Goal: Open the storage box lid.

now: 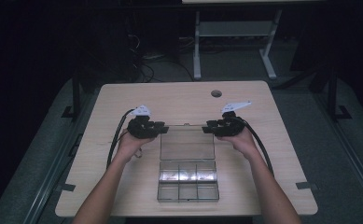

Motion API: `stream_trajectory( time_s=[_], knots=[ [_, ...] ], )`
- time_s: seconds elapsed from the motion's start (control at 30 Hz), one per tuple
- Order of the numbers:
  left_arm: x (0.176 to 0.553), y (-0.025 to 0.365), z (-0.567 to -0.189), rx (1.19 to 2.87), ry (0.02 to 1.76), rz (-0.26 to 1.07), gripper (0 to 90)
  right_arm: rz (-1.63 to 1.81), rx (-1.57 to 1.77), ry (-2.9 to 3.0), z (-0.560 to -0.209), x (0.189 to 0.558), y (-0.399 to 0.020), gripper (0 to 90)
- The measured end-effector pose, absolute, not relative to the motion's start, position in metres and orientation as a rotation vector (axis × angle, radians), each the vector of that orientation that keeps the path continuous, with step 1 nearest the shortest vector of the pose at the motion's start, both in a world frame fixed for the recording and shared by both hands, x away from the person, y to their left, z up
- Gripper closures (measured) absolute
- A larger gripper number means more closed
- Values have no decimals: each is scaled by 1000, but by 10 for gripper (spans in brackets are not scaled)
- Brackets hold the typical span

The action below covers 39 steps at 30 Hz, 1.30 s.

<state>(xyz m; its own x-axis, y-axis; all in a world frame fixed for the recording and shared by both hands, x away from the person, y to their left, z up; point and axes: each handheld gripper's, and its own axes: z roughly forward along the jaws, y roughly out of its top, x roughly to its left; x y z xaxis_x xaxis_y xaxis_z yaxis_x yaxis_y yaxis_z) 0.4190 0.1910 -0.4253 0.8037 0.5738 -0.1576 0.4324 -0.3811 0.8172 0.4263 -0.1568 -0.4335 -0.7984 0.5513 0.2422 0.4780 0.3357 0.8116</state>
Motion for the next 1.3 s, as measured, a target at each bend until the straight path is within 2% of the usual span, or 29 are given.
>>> stream_trajectory(
  time_s=[1.3],
  knots=[
    [424, 186, -452, 2072, 808, 127, 635, 1485, 1080, 2534, -464, 430, -158, 571]
  ],
)
